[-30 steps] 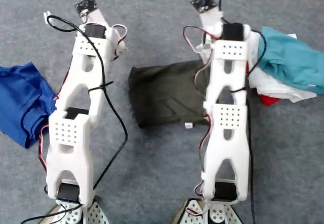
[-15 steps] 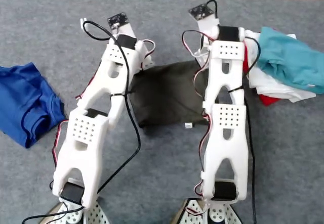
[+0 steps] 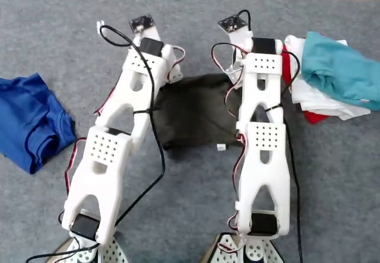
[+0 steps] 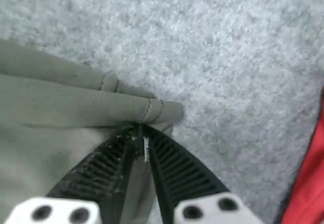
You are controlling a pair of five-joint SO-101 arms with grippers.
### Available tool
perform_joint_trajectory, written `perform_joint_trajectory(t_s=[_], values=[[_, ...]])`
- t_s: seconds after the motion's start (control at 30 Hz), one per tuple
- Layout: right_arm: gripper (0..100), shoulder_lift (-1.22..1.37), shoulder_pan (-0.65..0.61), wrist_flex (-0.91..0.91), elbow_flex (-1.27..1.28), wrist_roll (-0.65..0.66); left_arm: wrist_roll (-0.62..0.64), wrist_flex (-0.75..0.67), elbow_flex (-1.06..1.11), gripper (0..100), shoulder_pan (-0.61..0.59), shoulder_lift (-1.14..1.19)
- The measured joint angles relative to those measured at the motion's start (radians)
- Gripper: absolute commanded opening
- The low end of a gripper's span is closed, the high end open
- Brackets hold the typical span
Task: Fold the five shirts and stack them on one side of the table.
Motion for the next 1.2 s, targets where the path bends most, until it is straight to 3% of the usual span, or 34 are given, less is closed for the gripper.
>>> perform_joint_trajectory(t_s=[0.23,0.73,0.97,1.2], values=[[0.5,0.0,0.0,0.0,0.0,0.0,0.005,-0.018,-0.041,2,-0.049,0.092],[0.5,0.0,-0.014,0.015,-0.021,0.054,0.002,-0.02,-0.35,2,-0.169,0.238],[0.5,-0.029,-0.057,0.107,-0.15,0.072,-0.02,0.176,-0.591,2,-0.167,0.235],[0.5,-0.222,-0.075,0.109,-0.071,0.072,-0.163,0.276,-0.552,2,-0.129,0.127]])
